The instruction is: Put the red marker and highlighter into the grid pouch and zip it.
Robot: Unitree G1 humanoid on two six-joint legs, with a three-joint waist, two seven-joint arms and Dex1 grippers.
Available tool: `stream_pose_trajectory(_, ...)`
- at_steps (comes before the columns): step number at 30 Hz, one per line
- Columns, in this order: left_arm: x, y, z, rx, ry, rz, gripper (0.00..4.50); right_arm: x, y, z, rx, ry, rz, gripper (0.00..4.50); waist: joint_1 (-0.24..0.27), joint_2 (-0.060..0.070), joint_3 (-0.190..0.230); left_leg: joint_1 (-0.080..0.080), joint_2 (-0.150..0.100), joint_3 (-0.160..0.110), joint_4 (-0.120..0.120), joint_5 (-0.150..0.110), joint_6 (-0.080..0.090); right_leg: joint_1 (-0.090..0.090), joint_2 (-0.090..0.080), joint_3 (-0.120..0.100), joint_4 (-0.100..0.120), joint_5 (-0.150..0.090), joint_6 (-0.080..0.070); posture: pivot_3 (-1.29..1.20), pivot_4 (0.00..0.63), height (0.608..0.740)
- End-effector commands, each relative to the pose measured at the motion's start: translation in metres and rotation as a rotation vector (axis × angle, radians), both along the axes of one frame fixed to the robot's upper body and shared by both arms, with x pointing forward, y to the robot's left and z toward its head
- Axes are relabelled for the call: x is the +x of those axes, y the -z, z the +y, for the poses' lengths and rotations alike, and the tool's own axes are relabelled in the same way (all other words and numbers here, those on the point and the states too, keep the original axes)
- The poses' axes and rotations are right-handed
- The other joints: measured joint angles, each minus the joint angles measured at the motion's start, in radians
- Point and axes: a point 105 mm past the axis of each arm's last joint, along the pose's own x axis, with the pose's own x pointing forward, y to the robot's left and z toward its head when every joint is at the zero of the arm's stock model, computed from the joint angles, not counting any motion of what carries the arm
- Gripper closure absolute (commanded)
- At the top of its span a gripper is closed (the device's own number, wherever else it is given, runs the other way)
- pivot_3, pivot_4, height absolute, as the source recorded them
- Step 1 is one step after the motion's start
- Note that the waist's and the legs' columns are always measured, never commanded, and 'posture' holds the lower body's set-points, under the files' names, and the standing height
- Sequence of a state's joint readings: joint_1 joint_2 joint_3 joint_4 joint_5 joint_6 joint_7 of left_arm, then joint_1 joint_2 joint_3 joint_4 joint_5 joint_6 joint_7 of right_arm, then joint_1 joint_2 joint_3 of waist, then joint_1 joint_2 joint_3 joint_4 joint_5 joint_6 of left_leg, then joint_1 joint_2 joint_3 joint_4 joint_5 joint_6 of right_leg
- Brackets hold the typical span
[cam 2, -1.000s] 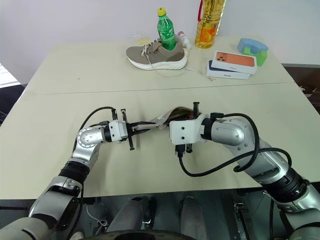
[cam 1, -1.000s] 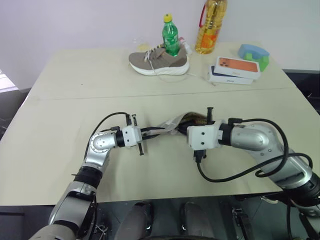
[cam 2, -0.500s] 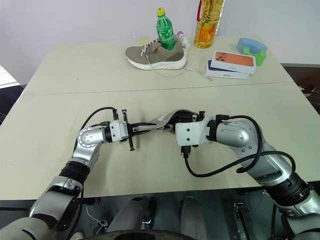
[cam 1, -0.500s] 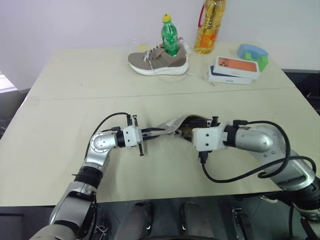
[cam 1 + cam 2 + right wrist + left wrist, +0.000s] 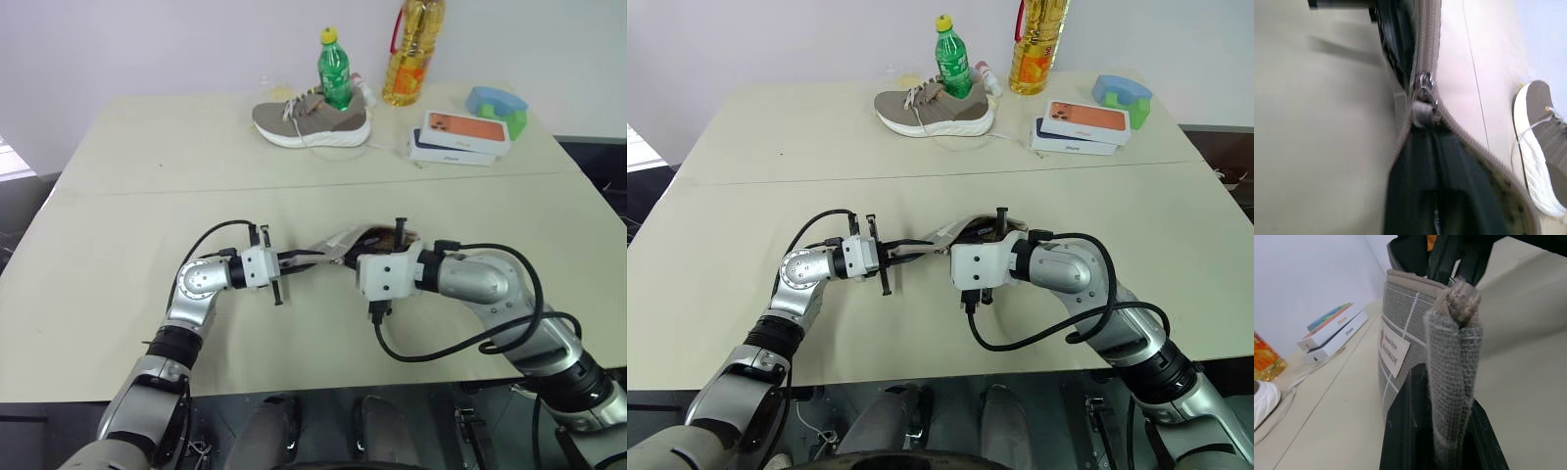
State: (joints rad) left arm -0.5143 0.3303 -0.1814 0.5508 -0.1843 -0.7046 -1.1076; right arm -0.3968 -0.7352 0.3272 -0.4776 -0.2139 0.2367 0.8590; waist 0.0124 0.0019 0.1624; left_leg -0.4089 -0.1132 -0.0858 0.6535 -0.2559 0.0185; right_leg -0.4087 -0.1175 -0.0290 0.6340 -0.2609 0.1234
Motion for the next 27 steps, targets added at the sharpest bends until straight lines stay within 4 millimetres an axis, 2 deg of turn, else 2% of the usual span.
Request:
stream_pose_trajectory(1, 0.002, -0.01, 0.001, -0.022, -0.006, -0.034, 4.5, 0.0, -0.02, -0.005, 0.036, 0.007, -0.071, 4.43, 0.0, 0.0, 0.0, 0.0, 0.0, 0.0, 0.0, 0.0, 0.0, 0.0, 0.0, 0.0, 0.0, 0.0, 0.0, 0.0, 0.15, 0.74)
stream_pose_trajectory(4, 0.003, -0.009, 0.003, -0.016, -0.014, -0.034, 4.5, 0.004, -0.033, -0.015, 0.06, 0.047, -0.096, 4.43, 0.0, 0.0, 0.0, 0.0, 0.0, 0.0, 0.0, 0.0, 0.0, 0.0, 0.0, 0.0, 0.0, 0.0, 0.0, 0.0, 0.15, 0.74)
stream_pose_trajectory(9, 0.009, -0.008, 0.016, 0.01, -0.055, -0.042, 4.5, 0.01, -0.058, -0.042, 0.082, 0.134, -0.135, 4.43, 0.0, 0.0, 0.0, 0.0, 0.0, 0.0, 0.0, 0.0, 0.0, 0.0, 0.0, 0.0, 0.0, 0.0, 0.0, 0.0, 0.15, 0.74)
stream_pose_trajectory(13, 0.011, -0.008, 0.019, 0.017, -0.067, -0.047, 4.5, 0.009, -0.061, -0.054, 0.065, 0.166, -0.138, 4.43, 0.0, 0.0, 0.0, 0.0, 0.0, 0.0, 0.0, 0.0, 0.0, 0.0, 0.0, 0.0, 0.0, 0.0, 0.0, 0.0, 0.15, 0.74)
stream_pose_trajectory(20, 0.013, -0.004, 0.036, 0.045, -0.105, -0.05, 4.5, 0.01, -0.069, -0.092, -0.025, 0.294, -0.173, 4.43, 0.0, 0.0, 0.0, 0.0, 0.0, 0.0, 0.0, 0.0, 0.0, 0.0, 0.0, 0.0, 0.0, 0.0, 0.0, 0.0, 0.15, 0.74)
stream_pose_trajectory(24, 0.011, -0.004, 0.047, 0.054, -0.119, -0.041, 4.5, 0.014, -0.069, -0.119, -0.083, 0.386, -0.188, 4.43, 0.0, 0.0, 0.0, 0.0, 0.0, 0.0, 0.0, 0.0, 0.0, 0.0, 0.0, 0.0, 0.0, 0.0, 0.0, 0.0, 0.15, 0.74)
stream_pose_trajectory(27, 0.009, -0.004, 0.052, 0.05, -0.124, -0.031, 4.5, 0.017, -0.066, -0.13, -0.106, 0.427, -0.179, 4.43, -0.001, 0.0, 0.0, 0.0, 0.0, 0.0, 0.0, 0.0, 0.0, 0.0, 0.0, 0.0, 0.0, 0.0, 0.0, 0.0, 0.15, 0.74)
